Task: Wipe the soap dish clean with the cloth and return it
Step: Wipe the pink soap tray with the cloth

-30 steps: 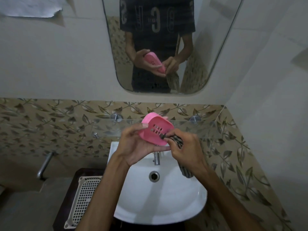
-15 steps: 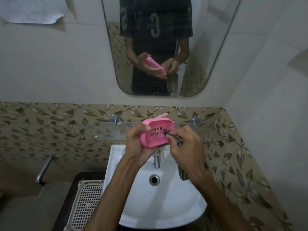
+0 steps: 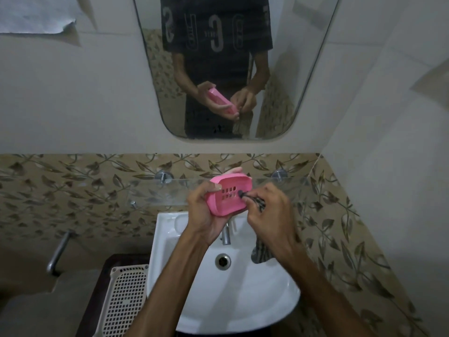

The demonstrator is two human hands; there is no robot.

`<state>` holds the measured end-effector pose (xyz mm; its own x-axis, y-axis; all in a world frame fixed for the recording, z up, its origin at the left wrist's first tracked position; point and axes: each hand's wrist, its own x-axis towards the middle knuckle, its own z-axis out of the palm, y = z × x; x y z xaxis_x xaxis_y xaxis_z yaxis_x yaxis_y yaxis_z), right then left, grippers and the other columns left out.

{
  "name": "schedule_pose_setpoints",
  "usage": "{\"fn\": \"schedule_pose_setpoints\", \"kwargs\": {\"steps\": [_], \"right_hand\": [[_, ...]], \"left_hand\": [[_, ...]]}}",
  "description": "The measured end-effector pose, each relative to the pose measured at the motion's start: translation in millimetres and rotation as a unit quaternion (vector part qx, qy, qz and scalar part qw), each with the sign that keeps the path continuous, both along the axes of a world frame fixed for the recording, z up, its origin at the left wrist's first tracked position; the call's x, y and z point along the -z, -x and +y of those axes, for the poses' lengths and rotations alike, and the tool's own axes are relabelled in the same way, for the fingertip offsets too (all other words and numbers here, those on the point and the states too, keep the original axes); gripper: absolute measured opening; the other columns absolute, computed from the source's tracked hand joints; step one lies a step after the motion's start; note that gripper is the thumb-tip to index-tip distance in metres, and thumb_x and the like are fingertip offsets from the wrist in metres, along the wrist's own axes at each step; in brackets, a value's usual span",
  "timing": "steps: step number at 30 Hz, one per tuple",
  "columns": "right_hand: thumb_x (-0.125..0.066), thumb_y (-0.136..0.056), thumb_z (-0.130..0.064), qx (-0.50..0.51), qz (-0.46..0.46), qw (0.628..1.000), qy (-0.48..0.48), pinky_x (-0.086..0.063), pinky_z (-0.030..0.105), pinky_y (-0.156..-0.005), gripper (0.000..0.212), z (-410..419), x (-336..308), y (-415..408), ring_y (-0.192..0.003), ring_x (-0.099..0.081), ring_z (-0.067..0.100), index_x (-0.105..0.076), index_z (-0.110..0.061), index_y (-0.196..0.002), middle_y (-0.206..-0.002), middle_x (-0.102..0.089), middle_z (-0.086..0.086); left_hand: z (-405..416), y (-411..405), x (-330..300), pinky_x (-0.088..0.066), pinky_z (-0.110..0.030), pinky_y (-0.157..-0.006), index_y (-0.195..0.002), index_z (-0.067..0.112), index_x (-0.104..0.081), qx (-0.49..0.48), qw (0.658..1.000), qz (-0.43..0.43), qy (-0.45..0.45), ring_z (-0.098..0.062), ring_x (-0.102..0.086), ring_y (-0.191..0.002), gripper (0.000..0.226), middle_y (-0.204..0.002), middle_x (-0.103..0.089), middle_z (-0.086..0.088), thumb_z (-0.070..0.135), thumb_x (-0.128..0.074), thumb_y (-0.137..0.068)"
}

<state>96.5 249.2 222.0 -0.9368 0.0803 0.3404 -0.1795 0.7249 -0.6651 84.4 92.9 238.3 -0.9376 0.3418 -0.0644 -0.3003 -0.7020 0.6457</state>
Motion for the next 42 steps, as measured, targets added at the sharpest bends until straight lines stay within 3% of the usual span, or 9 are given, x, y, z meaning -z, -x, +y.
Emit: {"fn": "schedule_pose_setpoints", "kwargs": {"steps": [13,17,20,23,28,31,35,38,42], "right_hand": [[-0.079,-0.086,-0.022,-0.089,-0.021,0.993,0.077,-0.059,0.031,-0.077,0.008,-28.3,1.9,-10.5,-0.085,-0.064,0.003,-0.079,-0.022,-0.094,-0.092,-0.069,-0.009],[-0.078,-0.088,-0.020,0.008,-0.004,0.997,0.081,-0.059,0.038,-0.074,0.003,-24.7,5.7,-1.9,-0.079,-0.061,0.006,-0.075,-0.020,-0.090,-0.090,-0.064,-0.007],[-0.079,-0.086,-0.020,-0.076,-0.002,0.993,0.093,-0.060,0.031,-0.076,0.008,-35.3,4.9,-10.5,-0.085,-0.065,0.002,-0.077,-0.025,-0.092,-0.094,-0.069,-0.010],[-0.081,-0.087,-0.019,0.008,0.011,0.996,0.093,-0.060,0.036,-0.075,0.008,-25.5,5.6,1.3,-0.081,-0.065,0.007,-0.078,-0.020,-0.094,-0.091,-0.069,-0.005],[-0.079,-0.087,-0.020,-0.015,0.044,0.993,0.110,-0.054,0.013,-0.077,0.007,-34.1,0.4,-3.2,-0.084,-0.063,-0.004,-0.078,-0.020,-0.094,-0.093,-0.069,-0.009],[-0.079,-0.088,-0.014,0.042,0.050,0.989,0.133,-0.060,0.030,-0.081,0.010,-34.4,-2.5,6.2,-0.087,-0.066,0.005,-0.077,-0.017,-0.097,-0.097,-0.069,-0.006],[-0.081,-0.087,-0.015,-0.013,0.075,0.993,0.094,-0.056,0.018,-0.081,0.011,-39.2,-3.4,-1.5,-0.088,-0.065,0.004,-0.077,-0.016,-0.097,-0.098,-0.071,-0.005],[-0.079,-0.087,-0.011,0.052,0.073,0.990,0.109,-0.060,0.033,-0.077,0.010,-31.8,-3.9,8.5,-0.084,-0.064,0.009,-0.077,-0.015,-0.095,-0.095,-0.068,-0.004],[-0.082,-0.085,-0.014,0.013,0.074,0.994,0.078,-0.051,0.010,-0.073,0.011,-48.5,1.7,-15.9,-0.080,-0.061,0.002,-0.075,-0.020,-0.093,-0.095,-0.063,-0.013]], "left_hand": [[-7.6,5.0,8.8,-0.036,-0.040,-0.089,-0.151,-0.005,-0.044,0.003,0.998,-0.016,-0.053,-0.044,-0.036,-0.131,0.097,-0.155,-0.035,-0.043,0.032,-0.066,-0.065],[-9.7,8.4,8.2,-0.044,-0.045,-0.090,-0.151,-0.004,-0.045,-0.006,0.998,-0.006,-0.062,-0.045,-0.041,-0.130,0.095,-0.156,-0.035,-0.043,0.032,-0.065,-0.065],[-8.3,8.6,7.9,-0.038,-0.038,-0.081,-0.150,-0.005,-0.047,-0.013,0.998,-0.009,-0.059,-0.043,-0.036,-0.127,0.096,-0.149,-0.046,-0.041,0.033,-0.066,-0.064],[-10.2,9.0,11.9,-0.046,-0.048,-0.094,-0.151,-0.004,-0.046,-0.011,0.997,-0.006,-0.078,-0.046,-0.042,-0.131,0.087,-0.154,-0.041,-0.040,0.031,-0.057,-0.072],[-9.4,9.0,11.2,-0.044,-0.050,-0.102,-0.151,-0.002,-0.047,-0.011,0.996,-0.013,-0.086,-0.046,-0.045,-0.134,0.078,-0.153,-0.043,-0.039,0.030,-0.042,-0.080],[-4.5,5.3,9.8,-0.047,-0.049,-0.103,-0.151,-0.002,-0.047,-0.013,0.994,-0.018,-0.105,-0.042,-0.046,-0.131,0.080,-0.155,-0.039,-0.039,0.030,-0.045,-0.078],[-5.1,2.7,12.6,-0.049,-0.047,-0.102,-0.150,-0.002,-0.048,-0.027,0.993,-0.036,-0.109,-0.041,-0.054,-0.126,0.078,-0.148,-0.051,-0.036,0.031,-0.045,-0.079],[-0.3,0.5,9.8,-0.055,-0.047,-0.094,-0.148,-0.001,-0.051,-0.040,0.993,-0.035,-0.104,-0.037,-0.059,-0.117,0.077,-0.138,-0.059,-0.031,0.031,-0.047,-0.078],[-1.9,-1.2,11.1,-0.061,-0.040,-0.086,-0.147,-0.003,-0.053,-0.058,0.994,-0.043,-0.081,-0.035,-0.066,-0.111,0.074,-0.136,-0.061,-0.032,0.029,-0.046,-0.080]]}}
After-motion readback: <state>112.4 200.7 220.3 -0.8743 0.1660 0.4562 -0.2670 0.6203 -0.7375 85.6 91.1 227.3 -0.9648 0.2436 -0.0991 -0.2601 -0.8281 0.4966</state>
